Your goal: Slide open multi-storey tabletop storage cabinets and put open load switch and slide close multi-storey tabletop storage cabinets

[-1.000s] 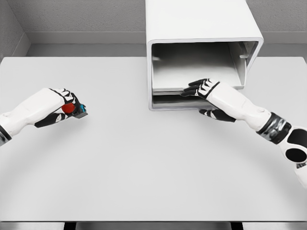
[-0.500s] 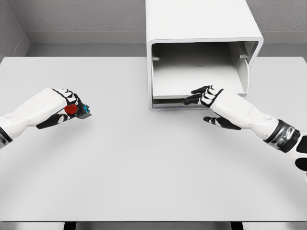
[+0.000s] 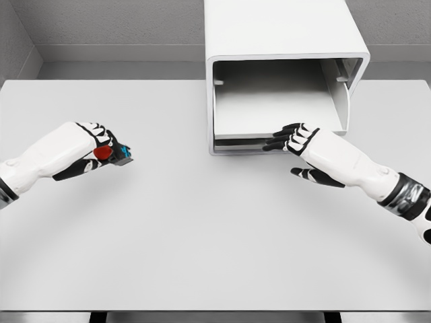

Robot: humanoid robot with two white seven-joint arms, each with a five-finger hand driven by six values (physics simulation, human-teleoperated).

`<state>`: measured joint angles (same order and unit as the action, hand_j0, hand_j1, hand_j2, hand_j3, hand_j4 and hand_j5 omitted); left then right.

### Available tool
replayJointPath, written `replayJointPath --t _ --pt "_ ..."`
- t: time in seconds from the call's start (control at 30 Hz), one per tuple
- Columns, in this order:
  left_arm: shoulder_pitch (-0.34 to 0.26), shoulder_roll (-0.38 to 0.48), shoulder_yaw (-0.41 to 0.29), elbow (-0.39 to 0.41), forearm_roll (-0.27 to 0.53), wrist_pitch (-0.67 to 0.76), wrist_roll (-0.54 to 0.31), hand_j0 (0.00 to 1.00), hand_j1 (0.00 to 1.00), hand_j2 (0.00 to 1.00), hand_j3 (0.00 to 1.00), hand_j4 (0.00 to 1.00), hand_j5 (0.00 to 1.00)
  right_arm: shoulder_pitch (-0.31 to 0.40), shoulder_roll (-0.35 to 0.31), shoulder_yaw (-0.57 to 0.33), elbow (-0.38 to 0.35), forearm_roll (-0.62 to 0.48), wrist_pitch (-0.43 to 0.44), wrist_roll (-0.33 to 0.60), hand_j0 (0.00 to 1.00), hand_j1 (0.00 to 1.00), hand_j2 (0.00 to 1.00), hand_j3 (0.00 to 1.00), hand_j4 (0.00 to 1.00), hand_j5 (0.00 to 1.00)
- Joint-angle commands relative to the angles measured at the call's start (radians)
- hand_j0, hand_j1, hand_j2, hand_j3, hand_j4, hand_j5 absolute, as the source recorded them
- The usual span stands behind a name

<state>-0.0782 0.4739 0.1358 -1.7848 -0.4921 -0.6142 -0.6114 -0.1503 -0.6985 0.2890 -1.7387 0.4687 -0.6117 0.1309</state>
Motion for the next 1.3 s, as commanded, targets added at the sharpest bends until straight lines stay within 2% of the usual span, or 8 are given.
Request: replayJointPath --t 0.0,0.3,0.43,0.63,0.77,0.87,1.27 --pt "0.000 0.000 -0.001 -0.008 0.015 0.003 0.001 0.40 0.40 0.40 0.40 0.40 0.40 0.003 -0.009 -0.010 -0.005 -0.008 0.001 -0.001 0.81 0.81 0.81 0.81 0.81 0.81" --pt "0.006 0.002 0.001 -0.015 0.029 0.003 0.001 0.40 0.40 0.40 0.40 0.40 0.40 0.055 -0.015 -0.122 -0.024 -0.012 0.001 0.001 0.80 0.80 0.80 0.80 0.80 0.80" --pt "0.006 0.003 -0.001 -0.015 0.041 0.003 0.001 0.40 0.40 0.40 0.40 0.40 0.40 0.058 -0.010 -0.156 -0.024 -0.013 0.001 -0.001 0.72 0.72 0.72 0.72 0.72 0.72" --pt "0.003 0.002 -0.001 -0.015 0.063 0.003 0.001 0.40 0.40 0.40 0.40 0.40 0.40 0.110 -0.013 -0.251 -0.024 -0.013 0.001 -0.001 0.62 0.62 0.62 0.62 0.62 0.62" --pt "-0.005 -0.006 -0.004 -0.016 0.082 0.003 0.001 0.40 0.40 0.40 0.40 0.40 0.40 0.138 -0.015 -0.281 -0.024 -0.013 0.001 -0.001 0.62 0.62 0.62 0.62 0.62 0.62" --pt "-0.008 -0.008 -0.008 -0.016 0.113 0.003 0.001 0.40 0.40 0.40 0.40 0.40 0.40 0.196 -0.015 -0.321 -0.024 -0.013 0.001 -0.004 0.63 0.63 0.63 0.63 0.63 0.63" --pt "-0.051 -0.008 -0.015 -0.016 0.127 0.003 0.001 0.40 0.40 0.40 0.40 0.40 0.40 0.256 -0.015 -0.340 -0.018 -0.004 0.001 -0.002 0.65 0.65 0.65 0.65 0.65 0.65"
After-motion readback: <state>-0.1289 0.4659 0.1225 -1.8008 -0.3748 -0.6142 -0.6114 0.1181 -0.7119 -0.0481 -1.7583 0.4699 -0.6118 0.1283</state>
